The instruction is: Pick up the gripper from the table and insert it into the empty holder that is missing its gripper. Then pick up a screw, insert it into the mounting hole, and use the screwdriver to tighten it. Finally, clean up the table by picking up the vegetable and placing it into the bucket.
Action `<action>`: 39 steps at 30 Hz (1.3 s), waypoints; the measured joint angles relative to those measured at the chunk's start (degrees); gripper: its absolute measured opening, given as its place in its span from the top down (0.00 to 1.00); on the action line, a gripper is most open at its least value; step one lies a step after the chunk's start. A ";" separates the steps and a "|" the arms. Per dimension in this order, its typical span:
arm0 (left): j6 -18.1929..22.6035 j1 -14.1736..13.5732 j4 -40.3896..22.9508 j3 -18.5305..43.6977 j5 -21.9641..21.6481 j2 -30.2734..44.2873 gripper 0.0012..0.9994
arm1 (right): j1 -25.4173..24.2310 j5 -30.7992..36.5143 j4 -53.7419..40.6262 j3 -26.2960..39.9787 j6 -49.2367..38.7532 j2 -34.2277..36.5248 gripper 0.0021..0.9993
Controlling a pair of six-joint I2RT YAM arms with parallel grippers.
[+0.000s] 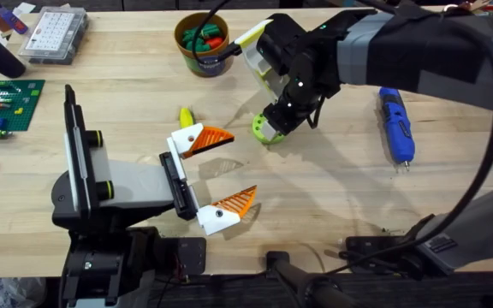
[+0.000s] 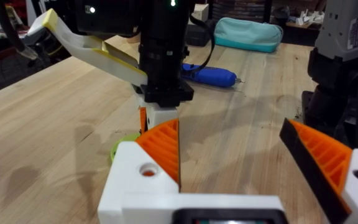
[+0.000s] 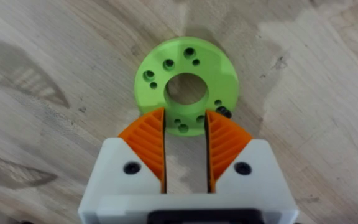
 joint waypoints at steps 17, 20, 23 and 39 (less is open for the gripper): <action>-0.02 0.00 0.06 0.00 0.00 0.00 0.01 | -0.50 -0.02 -8.09 4.70 0.00 -2.58 0.69; -0.02 0.00 0.06 0.00 0.00 0.00 0.01 | -1.61 -0.03 -7.98 4.72 0.00 -2.64 0.69; -0.02 0.00 0.06 0.00 0.00 0.00 0.01 | -3.18 -0.04 -7.69 4.72 0.02 -2.64 0.69; -0.02 0.00 0.06 0.00 0.00 0.00 0.01 | -5.53 -0.05 -4.19 4.72 2.32 1.53 0.69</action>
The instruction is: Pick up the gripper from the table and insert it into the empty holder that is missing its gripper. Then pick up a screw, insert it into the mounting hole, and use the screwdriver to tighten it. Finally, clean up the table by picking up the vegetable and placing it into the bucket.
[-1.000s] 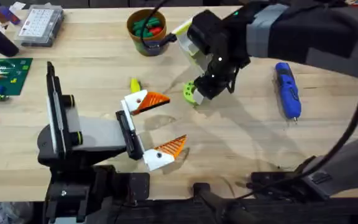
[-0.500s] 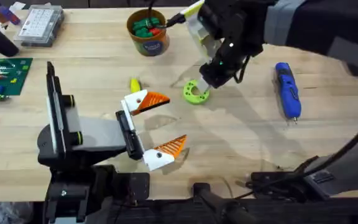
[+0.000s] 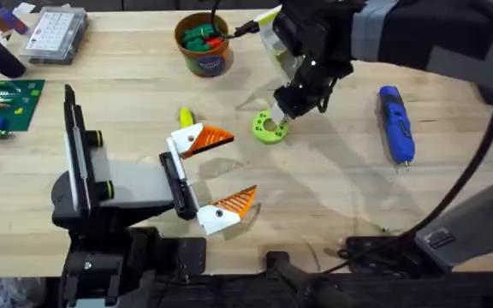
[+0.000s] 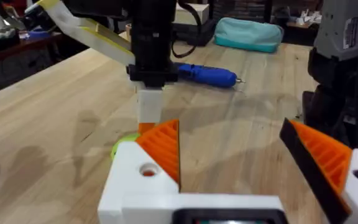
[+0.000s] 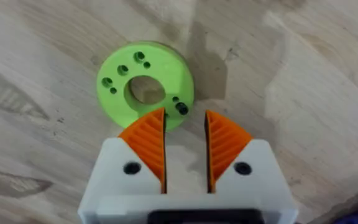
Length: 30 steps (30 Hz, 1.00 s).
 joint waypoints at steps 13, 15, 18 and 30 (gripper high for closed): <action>0.00 0.00 0.00 0.00 0.00 0.00 0.01 | -0.11 0.00 1.53 0.00 0.60 1.04 0.69; 0.00 0.00 0.00 0.00 0.00 0.00 0.01 | -0.11 0.00 1.48 0.00 1.02 1.07 0.69; 0.00 0.00 0.00 0.00 0.00 0.00 0.01 | -0.11 0.00 1.44 0.00 1.57 1.07 0.69; 0.00 0.00 0.00 0.00 0.00 0.00 0.01 | -0.11 0.00 1.53 0.00 3.00 1.46 0.69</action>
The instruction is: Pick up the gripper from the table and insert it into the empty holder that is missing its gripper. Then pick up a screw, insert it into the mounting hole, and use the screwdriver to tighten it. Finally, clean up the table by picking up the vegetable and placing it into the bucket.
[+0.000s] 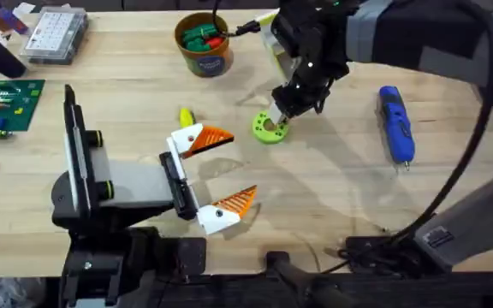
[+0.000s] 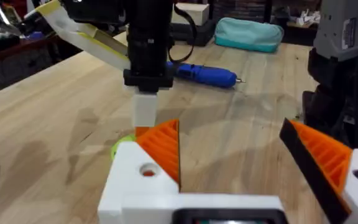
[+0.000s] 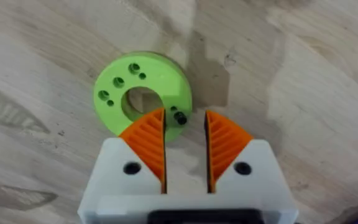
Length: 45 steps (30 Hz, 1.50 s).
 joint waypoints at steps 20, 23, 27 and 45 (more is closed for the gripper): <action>0.00 0.00 0.00 0.00 0.00 0.00 0.01 | 0.00 -0.01 0.05 0.00 0.09 0.96 0.69; 0.00 0.00 0.00 0.00 0.00 0.00 0.01 | 0.00 -0.01 0.05 0.00 0.09 0.97 0.69; 0.00 0.00 0.00 0.00 0.00 0.00 0.01 | 0.00 -0.01 0.05 0.00 0.09 0.96 0.69; 0.00 0.00 0.00 0.00 0.00 0.00 0.01 | 0.01 -0.42 0.07 0.04 0.50 0.96 1.00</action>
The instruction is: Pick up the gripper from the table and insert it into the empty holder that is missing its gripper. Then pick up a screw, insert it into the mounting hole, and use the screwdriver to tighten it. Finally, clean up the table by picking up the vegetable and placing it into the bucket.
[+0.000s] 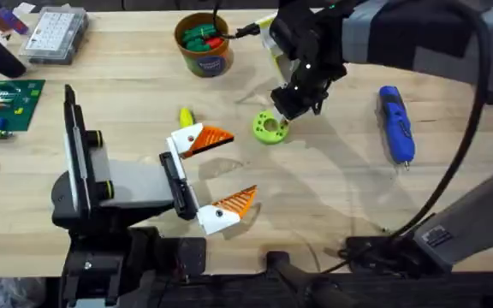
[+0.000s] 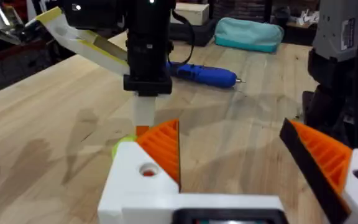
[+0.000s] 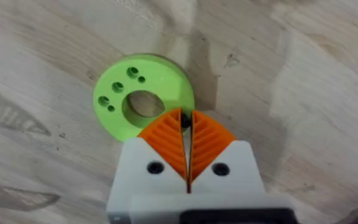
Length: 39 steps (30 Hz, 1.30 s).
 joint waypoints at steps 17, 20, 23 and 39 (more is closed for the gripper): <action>0.00 0.00 0.00 0.00 0.00 0.00 0.01 | 0.00 0.01 -1.08 0.00 -0.01 -0.67 1.00; 0.00 0.00 0.00 0.00 0.00 0.00 0.01 | -0.01 0.02 -2.18 0.00 -0.01 -2.57 1.00; 0.00 0.00 0.00 0.00 0.00 0.00 0.01 | -0.01 0.01 -4.24 0.17 0.00 -5.38 1.00; 0.00 0.00 0.00 0.00 0.00 0.00 0.01 | 0.01 0.01 -7.90 3.88 0.00 -9.66 1.00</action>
